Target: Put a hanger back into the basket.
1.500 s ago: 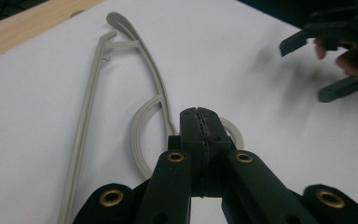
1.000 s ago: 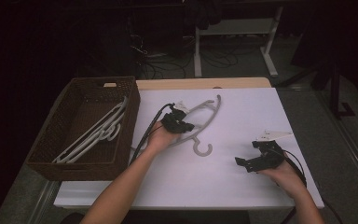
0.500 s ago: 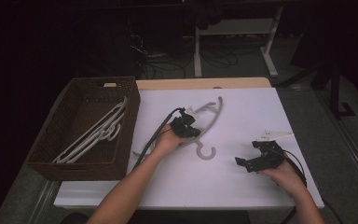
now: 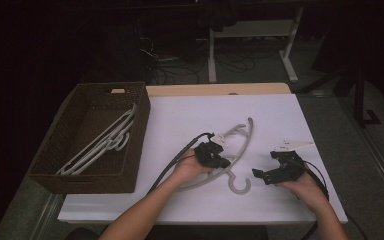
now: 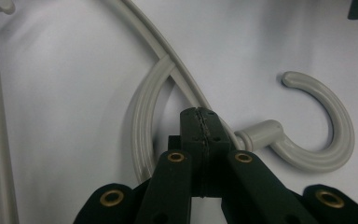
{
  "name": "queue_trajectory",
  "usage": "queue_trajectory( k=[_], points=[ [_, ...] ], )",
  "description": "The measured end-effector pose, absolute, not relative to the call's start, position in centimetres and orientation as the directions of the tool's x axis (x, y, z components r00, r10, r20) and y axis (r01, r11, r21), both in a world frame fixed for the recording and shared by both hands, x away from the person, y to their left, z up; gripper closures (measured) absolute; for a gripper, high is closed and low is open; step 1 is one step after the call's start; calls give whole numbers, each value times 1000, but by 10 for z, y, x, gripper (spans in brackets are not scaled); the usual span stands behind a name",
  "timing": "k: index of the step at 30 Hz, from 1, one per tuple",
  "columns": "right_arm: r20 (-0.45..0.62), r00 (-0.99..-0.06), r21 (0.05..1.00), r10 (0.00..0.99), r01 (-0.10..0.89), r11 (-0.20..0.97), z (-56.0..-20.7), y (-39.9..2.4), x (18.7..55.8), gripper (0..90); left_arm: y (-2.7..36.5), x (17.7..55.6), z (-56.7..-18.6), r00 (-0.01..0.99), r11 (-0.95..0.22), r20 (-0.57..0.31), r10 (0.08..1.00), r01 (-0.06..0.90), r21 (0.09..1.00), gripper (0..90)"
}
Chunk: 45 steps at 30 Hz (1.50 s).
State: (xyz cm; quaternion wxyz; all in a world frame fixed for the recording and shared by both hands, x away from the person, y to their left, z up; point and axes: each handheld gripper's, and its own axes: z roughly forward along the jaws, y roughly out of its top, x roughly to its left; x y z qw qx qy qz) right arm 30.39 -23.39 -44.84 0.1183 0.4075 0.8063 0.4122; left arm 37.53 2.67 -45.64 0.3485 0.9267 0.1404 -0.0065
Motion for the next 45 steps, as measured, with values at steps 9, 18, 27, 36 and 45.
queue_trajectory(
  k=[9, 18, 27, 36, 45],
  points=[
    [150, -634, 757, 758, 567, 325, -447, -234, 304, 0, 64, 364, -419, 941, -650, -130, 312, 312, 693, 661],
    [119, -598, 744, 793, 582, 327, -432, -225, 324, 188, 122, 336, -415, 915, -579, -186, 359, 374, 725, 331],
    [97, -604, 749, 791, 568, 342, -417, -199, 372, 711, 135, 329, -422, 907, -559, -193, 374, 387, 733, 177],
    [67, -596, 712, 800, 590, 380, -420, -167, 434, 892, 130, 327, -425, 922, -583, -176, 346, 358, 729, 168],
    [32, -568, 646, 823, 640, 417, -432, -157, 466, 892, 125, 326, -428, 927, -598, -172, 334, 349, 722, 168]
  ],
)
